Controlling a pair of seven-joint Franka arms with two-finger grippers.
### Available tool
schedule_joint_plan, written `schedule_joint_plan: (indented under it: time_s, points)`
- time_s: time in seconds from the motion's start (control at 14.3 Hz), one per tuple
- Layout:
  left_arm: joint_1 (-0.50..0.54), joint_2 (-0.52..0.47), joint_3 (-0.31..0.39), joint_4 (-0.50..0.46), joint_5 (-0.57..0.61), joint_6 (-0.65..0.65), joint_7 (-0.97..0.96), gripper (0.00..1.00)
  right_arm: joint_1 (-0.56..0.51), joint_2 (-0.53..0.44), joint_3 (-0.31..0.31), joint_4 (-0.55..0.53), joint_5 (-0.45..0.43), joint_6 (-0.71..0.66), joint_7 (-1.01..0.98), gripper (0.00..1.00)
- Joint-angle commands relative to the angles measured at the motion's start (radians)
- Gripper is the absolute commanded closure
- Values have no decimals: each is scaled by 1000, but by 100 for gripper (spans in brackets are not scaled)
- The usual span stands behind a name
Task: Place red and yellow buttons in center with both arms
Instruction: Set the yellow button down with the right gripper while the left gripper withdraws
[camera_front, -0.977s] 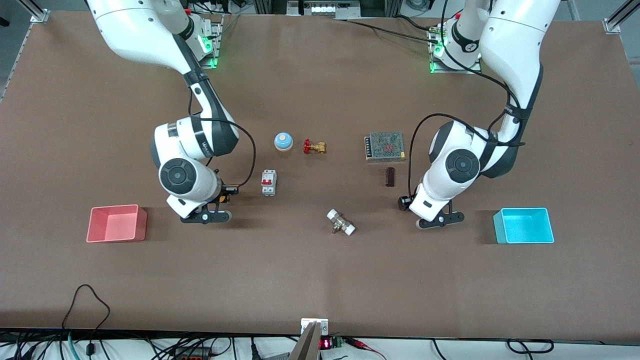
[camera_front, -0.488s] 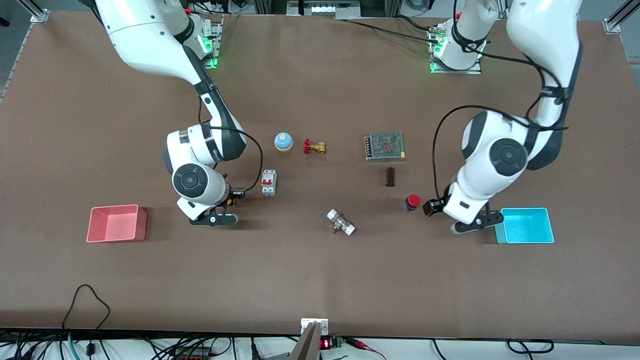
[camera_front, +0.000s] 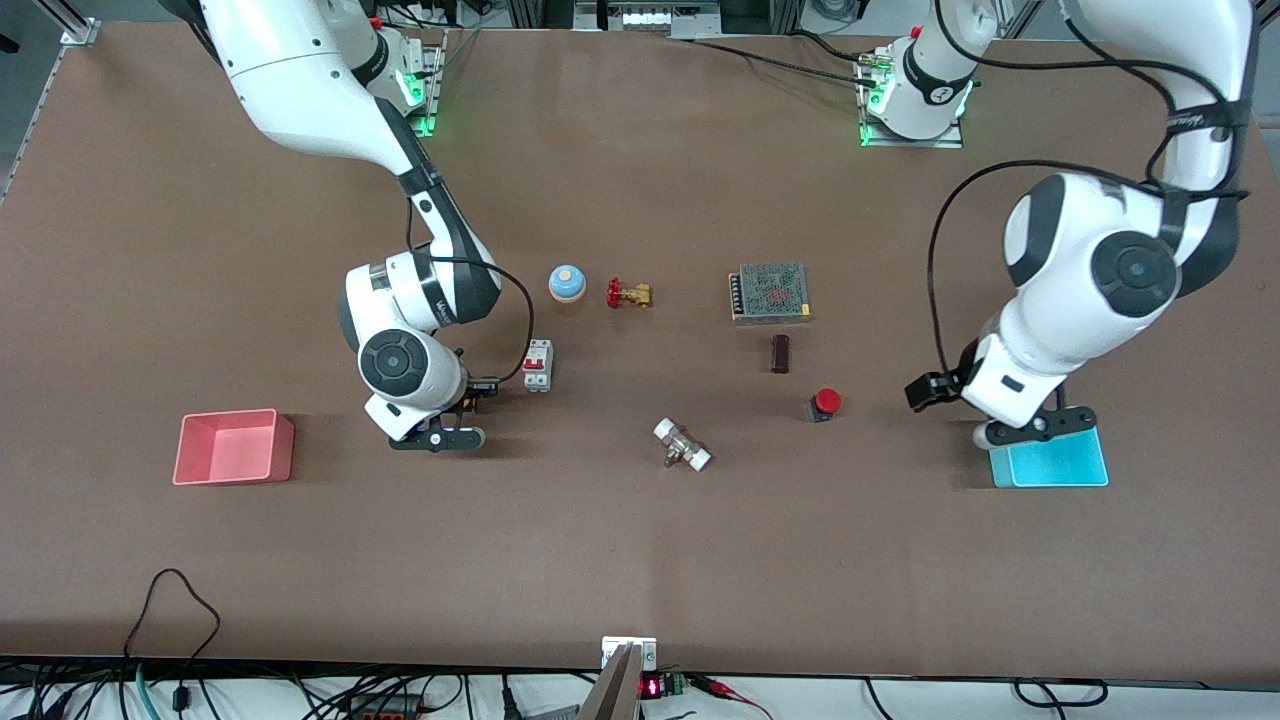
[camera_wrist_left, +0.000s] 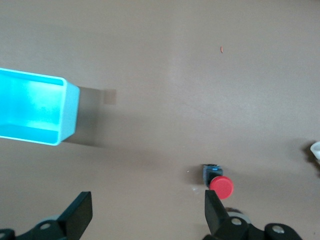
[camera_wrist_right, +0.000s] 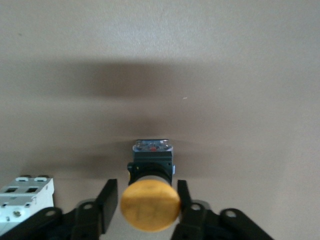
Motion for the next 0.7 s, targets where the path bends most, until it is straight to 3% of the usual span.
schedule_joint_plan:
  time_s: [0.0,0.63]
  points:
    - [44,-86,-7,-19,17,-74,88,0,-1,-74,-11,-1,13,-33,-8,0]
    - [119,-239,-10,-19,17,-231,222,0,-77,-327,-28,59,8,-216,-20,0]
